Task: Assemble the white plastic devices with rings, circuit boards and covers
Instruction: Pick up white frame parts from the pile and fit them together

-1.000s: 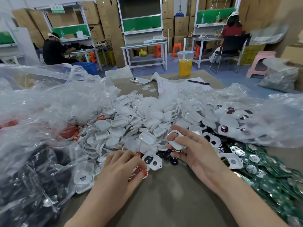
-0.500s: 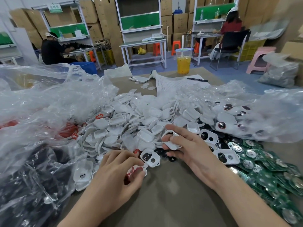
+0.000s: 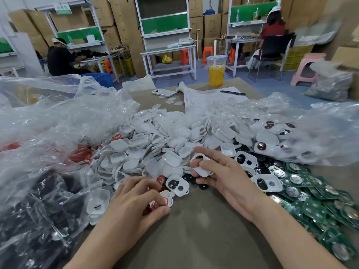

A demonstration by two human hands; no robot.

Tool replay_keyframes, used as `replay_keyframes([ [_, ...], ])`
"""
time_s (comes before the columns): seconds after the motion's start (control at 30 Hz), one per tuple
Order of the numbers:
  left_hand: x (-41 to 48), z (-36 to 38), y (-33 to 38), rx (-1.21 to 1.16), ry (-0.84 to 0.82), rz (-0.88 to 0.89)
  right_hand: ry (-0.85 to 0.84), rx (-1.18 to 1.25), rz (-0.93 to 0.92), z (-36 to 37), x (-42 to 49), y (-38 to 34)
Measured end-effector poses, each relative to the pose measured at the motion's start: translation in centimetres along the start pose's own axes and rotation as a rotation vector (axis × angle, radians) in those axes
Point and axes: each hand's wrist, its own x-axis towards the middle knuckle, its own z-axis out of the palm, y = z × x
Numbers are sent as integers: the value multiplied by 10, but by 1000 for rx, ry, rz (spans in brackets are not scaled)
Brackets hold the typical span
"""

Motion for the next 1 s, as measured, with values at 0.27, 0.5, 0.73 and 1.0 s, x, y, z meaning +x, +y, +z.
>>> replay_keyframes([
  [0.27, 6, 10, 6, 3, 145, -2, 9, 15, -1, 1, 2, -1],
  [0.5, 46, 20, 38, -90, 392, 55, 56, 34, -53, 3, 2, -3],
  [0.73, 79, 34, 65, -695, 351, -181, 119, 48, -184, 1, 3, -7],
  [1.0, 69, 41, 50, -743, 417, -255, 25, -52, -194, 7, 2, -3],
])
